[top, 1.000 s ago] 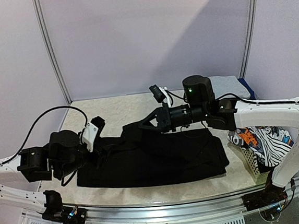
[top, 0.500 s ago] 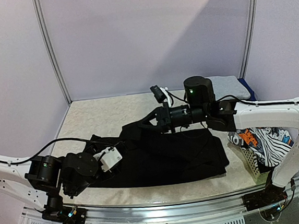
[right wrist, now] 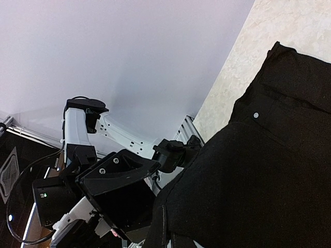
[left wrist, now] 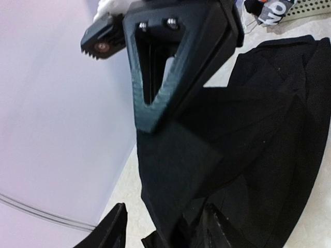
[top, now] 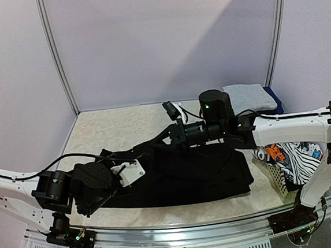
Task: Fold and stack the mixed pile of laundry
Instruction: Pick up the 1/3-folded shirt from the center of the board, then pass from the right arm to the left
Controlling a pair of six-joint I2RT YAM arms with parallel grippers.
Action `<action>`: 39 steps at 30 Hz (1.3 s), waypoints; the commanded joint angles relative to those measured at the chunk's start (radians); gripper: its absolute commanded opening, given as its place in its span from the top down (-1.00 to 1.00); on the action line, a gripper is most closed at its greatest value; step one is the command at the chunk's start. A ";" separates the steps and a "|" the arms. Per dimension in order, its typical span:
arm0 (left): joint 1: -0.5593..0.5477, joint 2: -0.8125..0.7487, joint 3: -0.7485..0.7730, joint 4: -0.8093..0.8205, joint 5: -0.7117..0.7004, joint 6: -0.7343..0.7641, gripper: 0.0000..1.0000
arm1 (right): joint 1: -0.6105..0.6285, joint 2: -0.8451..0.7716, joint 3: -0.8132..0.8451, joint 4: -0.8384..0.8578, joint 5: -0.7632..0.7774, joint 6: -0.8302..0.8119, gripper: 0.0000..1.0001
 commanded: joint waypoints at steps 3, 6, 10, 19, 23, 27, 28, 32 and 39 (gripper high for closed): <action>0.034 0.041 0.049 0.029 0.053 0.033 0.05 | 0.019 -0.001 -0.030 0.030 -0.026 0.002 1.00; 0.045 0.049 0.057 0.032 0.064 0.041 0.25 | 0.021 -0.005 -0.036 0.030 -0.028 0.000 1.00; 0.056 0.055 0.073 0.019 0.079 0.043 0.68 | 0.021 -0.011 -0.047 0.032 -0.032 -0.001 1.00; 0.056 0.059 0.185 -0.243 0.106 -0.125 1.00 | 0.021 -0.066 0.010 -0.193 -0.012 -0.173 -0.35; 0.056 0.071 0.251 -0.422 0.132 -0.269 1.00 | 0.016 -0.138 0.027 -0.387 0.045 -0.310 -0.55; 0.053 0.101 0.322 -0.594 0.208 -0.405 1.00 | -0.004 -0.264 -0.012 -0.491 0.221 -0.431 -0.62; 0.047 0.104 0.336 -0.620 0.244 -0.446 1.00 | -0.012 -0.287 -0.029 -0.498 0.284 -0.445 -0.64; 0.009 0.116 0.412 -0.657 0.361 -0.518 1.00 | -0.065 -0.349 -0.052 -0.542 0.476 -0.505 -0.69; -0.083 0.228 0.650 -0.697 0.449 -0.543 1.00 | -0.186 -0.166 0.056 -0.579 0.404 -0.612 -0.62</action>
